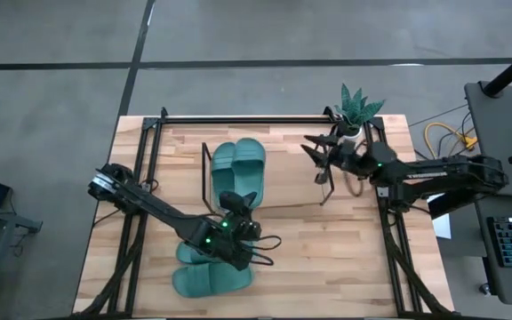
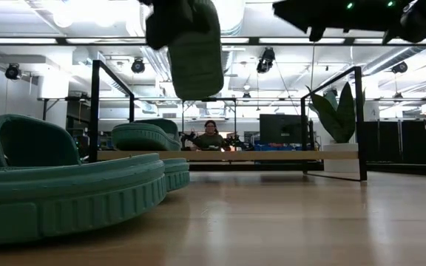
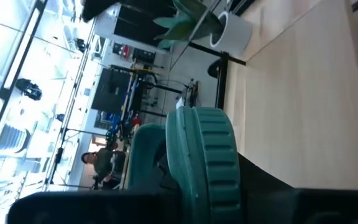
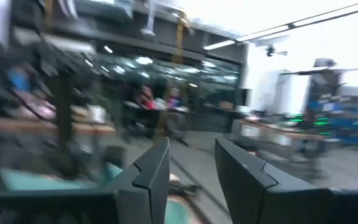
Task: Pick and place slides into the shelf
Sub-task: Put the green slipper on the shelf
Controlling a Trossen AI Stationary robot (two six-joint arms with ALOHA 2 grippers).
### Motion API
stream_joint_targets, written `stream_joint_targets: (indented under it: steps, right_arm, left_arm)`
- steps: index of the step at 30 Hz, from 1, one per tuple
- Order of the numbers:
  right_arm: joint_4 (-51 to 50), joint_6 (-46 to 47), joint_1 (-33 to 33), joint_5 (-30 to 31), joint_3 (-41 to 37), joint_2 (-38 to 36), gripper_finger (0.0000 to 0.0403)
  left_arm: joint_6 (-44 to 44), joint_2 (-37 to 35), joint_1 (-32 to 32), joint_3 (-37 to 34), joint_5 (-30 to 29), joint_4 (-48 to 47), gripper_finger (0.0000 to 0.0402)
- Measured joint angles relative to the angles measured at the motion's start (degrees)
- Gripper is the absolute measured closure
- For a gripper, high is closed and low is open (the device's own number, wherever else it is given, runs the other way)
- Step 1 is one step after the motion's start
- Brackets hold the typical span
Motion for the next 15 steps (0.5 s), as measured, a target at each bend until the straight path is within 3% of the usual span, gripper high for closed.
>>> stream_joint_targets:
  steps: [4, 9, 15]
  right_arm:
    - [-6.0, 5.6, 0.2, -5.3, 0.0, -3.8, 0.0280]
    - [-13.7, 5.8, 1.2, -5.6, 0.1, -6.5, 0.0285]
    - [-15.9, 5.8, 1.6, -5.5, 0.0, -6.9, 0.0289]
  left_arm:
    - [-2.3, 1.5, 1.8, -0.8, 0.0, 0.1, 0.0367]
    - [-2.6, 2.7, 3.3, -1.9, -0.2, 1.6, 0.0367]
    - [-2.5, 4.1, 3.5, -2.1, -0.1, 6.2, 0.0367]
